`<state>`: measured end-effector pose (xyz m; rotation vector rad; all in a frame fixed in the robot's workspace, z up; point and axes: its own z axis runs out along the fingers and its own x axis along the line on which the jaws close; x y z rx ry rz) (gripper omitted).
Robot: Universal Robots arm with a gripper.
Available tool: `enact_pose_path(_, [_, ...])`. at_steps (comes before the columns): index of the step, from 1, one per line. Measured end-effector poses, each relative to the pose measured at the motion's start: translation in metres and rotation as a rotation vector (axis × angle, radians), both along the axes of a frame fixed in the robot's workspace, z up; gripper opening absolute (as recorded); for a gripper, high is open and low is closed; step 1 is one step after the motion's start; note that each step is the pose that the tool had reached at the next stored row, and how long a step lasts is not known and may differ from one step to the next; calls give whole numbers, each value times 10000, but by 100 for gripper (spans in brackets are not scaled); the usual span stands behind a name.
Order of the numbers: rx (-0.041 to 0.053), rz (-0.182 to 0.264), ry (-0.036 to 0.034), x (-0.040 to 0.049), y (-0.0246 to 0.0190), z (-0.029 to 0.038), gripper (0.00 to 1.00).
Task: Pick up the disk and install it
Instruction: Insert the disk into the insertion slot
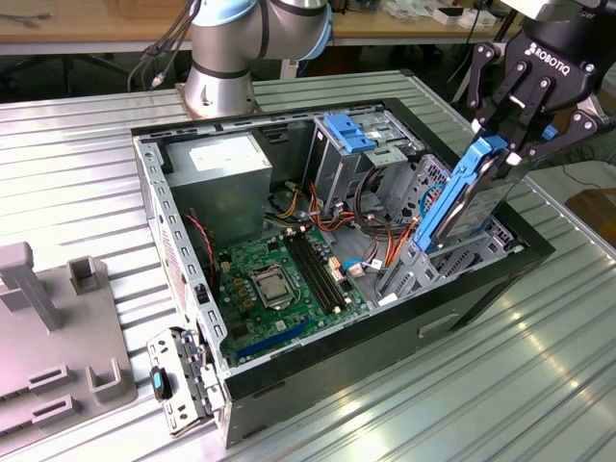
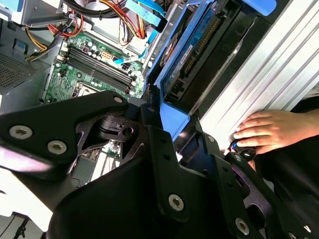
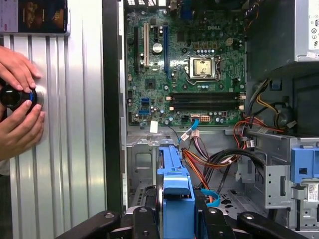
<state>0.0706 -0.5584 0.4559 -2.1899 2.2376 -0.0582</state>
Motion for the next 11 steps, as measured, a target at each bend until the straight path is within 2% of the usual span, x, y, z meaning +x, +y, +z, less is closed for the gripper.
enact_pose_path(11, [0, -1, 0, 0, 0, -38, 37])
